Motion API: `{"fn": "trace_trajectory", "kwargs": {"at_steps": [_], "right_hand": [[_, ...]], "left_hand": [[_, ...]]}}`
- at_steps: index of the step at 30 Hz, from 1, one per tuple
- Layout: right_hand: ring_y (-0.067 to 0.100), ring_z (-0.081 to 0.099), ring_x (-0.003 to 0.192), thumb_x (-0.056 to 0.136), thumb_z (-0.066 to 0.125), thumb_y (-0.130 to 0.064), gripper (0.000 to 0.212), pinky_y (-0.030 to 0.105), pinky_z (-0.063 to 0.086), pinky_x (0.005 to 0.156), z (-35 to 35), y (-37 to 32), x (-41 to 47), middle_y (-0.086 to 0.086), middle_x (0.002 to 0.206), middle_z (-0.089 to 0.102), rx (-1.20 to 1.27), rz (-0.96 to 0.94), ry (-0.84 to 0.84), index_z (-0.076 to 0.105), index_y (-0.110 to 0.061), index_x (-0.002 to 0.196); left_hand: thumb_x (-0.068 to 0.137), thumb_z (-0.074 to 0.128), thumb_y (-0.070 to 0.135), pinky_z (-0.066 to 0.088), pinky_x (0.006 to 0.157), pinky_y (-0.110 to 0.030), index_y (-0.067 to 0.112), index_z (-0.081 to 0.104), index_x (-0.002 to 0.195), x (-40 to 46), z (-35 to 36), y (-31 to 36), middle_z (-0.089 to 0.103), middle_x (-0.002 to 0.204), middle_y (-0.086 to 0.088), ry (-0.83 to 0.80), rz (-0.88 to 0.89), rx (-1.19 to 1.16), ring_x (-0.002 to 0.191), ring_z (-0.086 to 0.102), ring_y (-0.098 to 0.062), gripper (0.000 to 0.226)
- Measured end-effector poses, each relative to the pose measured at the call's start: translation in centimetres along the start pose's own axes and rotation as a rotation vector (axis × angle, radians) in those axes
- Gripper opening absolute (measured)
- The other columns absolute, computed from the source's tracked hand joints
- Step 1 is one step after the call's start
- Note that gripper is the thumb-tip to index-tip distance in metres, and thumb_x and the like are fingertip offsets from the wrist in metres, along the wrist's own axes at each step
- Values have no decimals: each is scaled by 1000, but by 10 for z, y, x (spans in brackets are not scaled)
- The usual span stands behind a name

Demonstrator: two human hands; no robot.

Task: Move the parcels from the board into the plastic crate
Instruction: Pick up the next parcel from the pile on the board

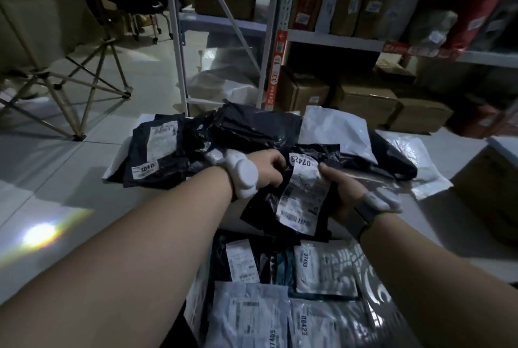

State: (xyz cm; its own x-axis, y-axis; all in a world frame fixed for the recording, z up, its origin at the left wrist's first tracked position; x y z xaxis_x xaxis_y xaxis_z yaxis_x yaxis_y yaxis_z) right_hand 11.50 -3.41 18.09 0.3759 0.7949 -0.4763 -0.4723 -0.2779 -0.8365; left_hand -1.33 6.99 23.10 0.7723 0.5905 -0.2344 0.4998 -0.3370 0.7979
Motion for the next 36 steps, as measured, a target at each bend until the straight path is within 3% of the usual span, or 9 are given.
{"fn": "trace_trajectory", "kwargs": {"at_steps": [5, 9, 14, 18, 23, 28, 31, 34, 36], "right_hand": [[34, 67, 87, 74, 70, -31, 61, 38, 55, 62, -45, 31, -11, 21, 115, 65, -35, 23, 83, 55, -6, 127], [34, 68, 79, 86, 60, -10, 44, 39, 55, 66, -53, 42, -15, 23, 100, 66, -36, -3, 18, 53, 7, 126], [33, 67, 83, 85, 57, 2, 38, 40, 56, 74, -60, 59, -19, 23, 105, 65, -8, 17, -47, 55, 5, 122], [35, 67, 84, 81, 61, 6, 37, 43, 55, 76, -69, 70, -13, 22, 101, 68, -22, 59, 0, 58, -1, 117], [29, 68, 74, 80, 69, -8, 30, 37, 55, 70, -72, 88, -2, 11, 85, 72, -107, 133, -15, 64, -9, 110], [32, 68, 85, 76, 76, -10, 25, 51, 54, 87, -80, 96, 3, 11, 89, 73, -184, 165, 16, 67, -12, 100], [35, 69, 89, 67, 85, -18, 48, 55, 53, 87, -92, 96, 13, 13, 97, 73, -183, 182, 68, 65, -11, 110], [34, 66, 98, 29, 93, -48, 98, 53, 49, 95, -124, 113, 44, 9, 106, 71, -246, 196, 118, 62, -14, 116], [31, 64, 81, 23, 89, -60, 83, 55, 47, 97, -149, 135, 69, 4, 76, 69, -279, 214, 115, 62, -15, 88]], "left_hand": [[80, 69, 13, 40, 49, -17, 16, 48, 116, -5, 46, -21, 55, 77, 0, 49, -135, -286, 63, 51, -12, 41], [70, 75, 42, 47, 71, -33, 13, 52, 119, -12, 69, -43, 64, 95, -6, 91, -205, -449, 82, 60, -21, 62], [88, 57, 45, 46, 64, -18, 16, 67, 107, -23, 90, -48, 68, 93, 2, 120, -215, -341, 87, 64, -17, 36], [89, 64, 21, 44, 48, -7, 10, 65, 93, -22, 95, -48, 64, 73, 5, 174, -222, -443, 58, 62, -2, 12], [82, 69, 6, 45, 41, -11, 8, 62, 81, -15, 85, -49, 62, 68, -2, 280, -266, -488, 39, 57, 3, 7], [84, 68, 7, 48, 45, -13, 7, 62, 87, -10, 84, -56, 62, 69, -2, 371, -283, -506, 58, 58, -12, 6], [89, 63, 13, 52, 52, -24, 11, 60, 79, -6, 92, -68, 61, 73, -5, 365, -343, -662, 64, 59, -18, 10], [93, 58, 21, 43, 42, -18, 11, 55, 75, -6, 98, -76, 56, 69, -4, 357, -406, -643, 52, 49, -11, 21], [91, 59, 36, 38, 47, -19, 13, 59, 77, -7, 104, -76, 54, 64, 2, 269, -415, -537, 52, 45, -11, 26]]}}
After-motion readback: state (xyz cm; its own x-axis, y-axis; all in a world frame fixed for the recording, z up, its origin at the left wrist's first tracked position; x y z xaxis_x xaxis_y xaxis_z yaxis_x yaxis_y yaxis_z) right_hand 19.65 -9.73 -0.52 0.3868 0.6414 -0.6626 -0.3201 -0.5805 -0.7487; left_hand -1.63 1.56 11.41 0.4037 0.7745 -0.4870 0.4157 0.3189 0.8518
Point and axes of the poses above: each hand's wrist, its own x-axis towards the middle knuckle, its own z-axis out of the palm, y = z × x, the point moved 7 cm from there along x, towards the middle knuckle
